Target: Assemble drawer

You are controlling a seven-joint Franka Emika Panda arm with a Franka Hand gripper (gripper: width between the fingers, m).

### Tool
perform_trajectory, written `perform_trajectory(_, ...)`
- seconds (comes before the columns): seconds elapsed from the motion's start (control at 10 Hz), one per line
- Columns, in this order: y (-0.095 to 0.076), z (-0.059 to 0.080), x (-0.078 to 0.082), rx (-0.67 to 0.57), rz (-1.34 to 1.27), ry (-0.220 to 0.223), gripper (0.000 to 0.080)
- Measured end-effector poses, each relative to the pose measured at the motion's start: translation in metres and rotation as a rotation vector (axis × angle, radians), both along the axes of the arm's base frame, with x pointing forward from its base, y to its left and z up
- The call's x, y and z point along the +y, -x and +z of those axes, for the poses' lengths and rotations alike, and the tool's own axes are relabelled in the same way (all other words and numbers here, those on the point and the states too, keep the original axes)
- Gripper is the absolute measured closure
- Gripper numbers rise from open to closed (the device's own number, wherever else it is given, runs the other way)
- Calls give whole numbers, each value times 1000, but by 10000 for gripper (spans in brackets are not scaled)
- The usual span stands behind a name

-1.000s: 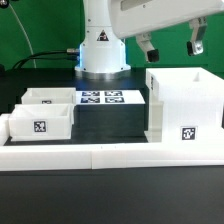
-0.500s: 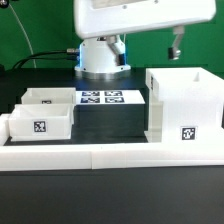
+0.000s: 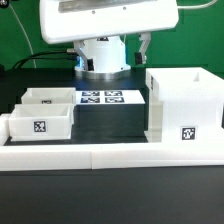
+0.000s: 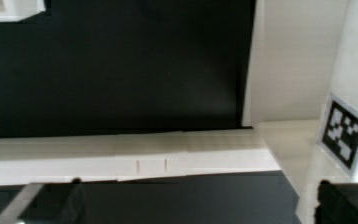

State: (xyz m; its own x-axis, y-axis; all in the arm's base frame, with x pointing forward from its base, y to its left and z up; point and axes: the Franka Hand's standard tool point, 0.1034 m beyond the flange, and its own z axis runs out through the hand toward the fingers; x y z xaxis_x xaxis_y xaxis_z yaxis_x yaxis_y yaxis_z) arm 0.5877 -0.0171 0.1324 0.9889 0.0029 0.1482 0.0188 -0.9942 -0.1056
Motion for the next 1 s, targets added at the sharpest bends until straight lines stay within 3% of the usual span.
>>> perform_trajectory(0.2, 1, -5, -1, 31, 6, -3, 151)
perform_trajectory(0.3, 8, -9, -5, 45, 9, 25, 151)
perform_trajectory(0.7, 51, -45, -41, 113, -45, 47, 151)
perform_trajectory(0.9, 58, -54, -57, 125, -66, 54, 151)
perform_trajectory(1.0, 57, -55, -57, 116, -64, 58, 151)
